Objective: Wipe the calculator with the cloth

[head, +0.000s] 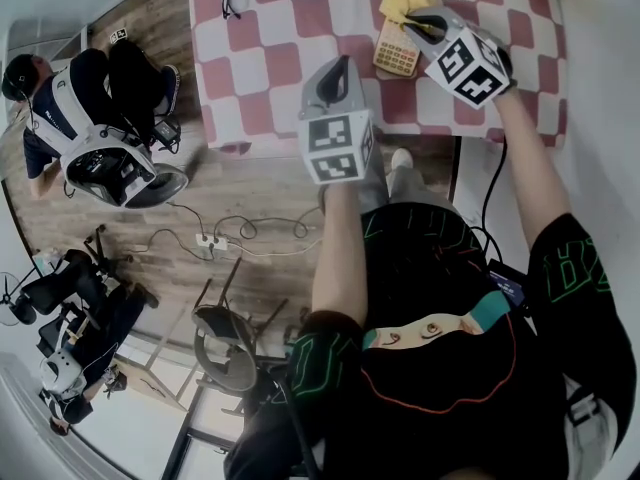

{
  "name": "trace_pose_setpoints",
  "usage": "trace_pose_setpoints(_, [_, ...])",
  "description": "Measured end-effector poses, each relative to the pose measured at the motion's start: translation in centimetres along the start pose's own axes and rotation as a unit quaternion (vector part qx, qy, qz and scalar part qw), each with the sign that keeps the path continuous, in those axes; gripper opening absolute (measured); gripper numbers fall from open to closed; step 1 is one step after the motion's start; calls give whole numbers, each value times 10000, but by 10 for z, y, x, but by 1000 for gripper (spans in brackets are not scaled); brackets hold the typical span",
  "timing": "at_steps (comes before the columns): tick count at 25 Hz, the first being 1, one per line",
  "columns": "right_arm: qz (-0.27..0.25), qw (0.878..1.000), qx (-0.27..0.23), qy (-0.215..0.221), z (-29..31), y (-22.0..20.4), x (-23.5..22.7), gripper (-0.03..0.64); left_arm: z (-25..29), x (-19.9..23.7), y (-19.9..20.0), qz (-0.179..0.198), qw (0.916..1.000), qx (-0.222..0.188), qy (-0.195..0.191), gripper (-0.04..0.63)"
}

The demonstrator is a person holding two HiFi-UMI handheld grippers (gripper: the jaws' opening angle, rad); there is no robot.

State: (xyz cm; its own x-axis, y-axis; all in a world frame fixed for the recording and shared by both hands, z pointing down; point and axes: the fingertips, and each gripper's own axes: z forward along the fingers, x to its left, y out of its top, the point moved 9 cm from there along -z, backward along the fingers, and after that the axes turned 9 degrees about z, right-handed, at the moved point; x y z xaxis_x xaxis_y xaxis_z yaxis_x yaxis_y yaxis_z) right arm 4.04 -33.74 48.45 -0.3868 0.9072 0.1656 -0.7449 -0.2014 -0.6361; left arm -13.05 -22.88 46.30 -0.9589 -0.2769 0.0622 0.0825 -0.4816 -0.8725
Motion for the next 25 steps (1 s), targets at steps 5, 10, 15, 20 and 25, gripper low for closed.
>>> trace_pose_setpoints(5, [33,10000,-37,8,-2,-1,16,37,-7,-1,-7,-18,10000,-2,62,11])
trace_pose_setpoints(10, [39,10000,-70,42,-3,-6,31,37,-14,-4,-16,-34,9999,-29,147,11])
trace_pose_setpoints(15, [-33,9999,-40,104,-13,-2,38,37,-20,-7,-11,-90,9997,-70,227,11])
trace_pose_setpoints(20, [-60,9997,-95,213,-12,-3,40,37,-18,-9,-7,-184,9993,-148,298,11])
trace_pose_setpoints(25, [-40,9995,-46,299,-7,-1,35,37,-4,-5,-1,-252,9989,-131,366,11])
